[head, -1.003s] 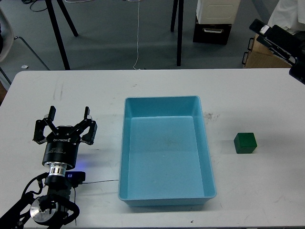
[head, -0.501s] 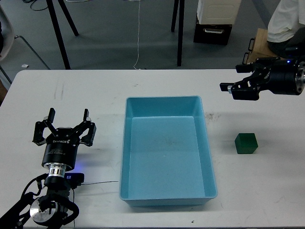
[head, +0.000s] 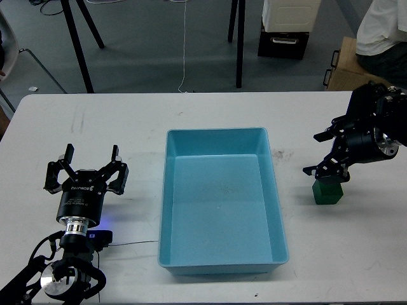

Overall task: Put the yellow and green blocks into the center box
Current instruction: 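Lower the right gripper onto the green cube and close it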

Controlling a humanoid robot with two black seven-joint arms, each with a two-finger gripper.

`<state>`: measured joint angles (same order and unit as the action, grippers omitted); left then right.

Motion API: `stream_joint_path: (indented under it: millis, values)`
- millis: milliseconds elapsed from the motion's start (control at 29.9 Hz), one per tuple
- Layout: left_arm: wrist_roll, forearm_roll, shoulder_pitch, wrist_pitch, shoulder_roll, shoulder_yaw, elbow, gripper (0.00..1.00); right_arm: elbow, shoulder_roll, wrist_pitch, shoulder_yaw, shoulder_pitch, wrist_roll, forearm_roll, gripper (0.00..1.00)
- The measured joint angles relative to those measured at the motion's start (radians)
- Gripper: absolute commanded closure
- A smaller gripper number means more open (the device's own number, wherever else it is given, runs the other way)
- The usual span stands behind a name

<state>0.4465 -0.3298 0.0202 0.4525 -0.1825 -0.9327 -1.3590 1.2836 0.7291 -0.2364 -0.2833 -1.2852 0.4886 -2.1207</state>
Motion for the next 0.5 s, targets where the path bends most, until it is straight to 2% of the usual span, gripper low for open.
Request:
stream_joint_path:
  millis: [501]
  values:
    - [0.000, 0.000, 0.003, -0.002, 0.000, 0.000, 0.000, 0.00, -0.081, -0.087, -0.001, -0.089, 0.000, 0.000, -0.007, 0.09]
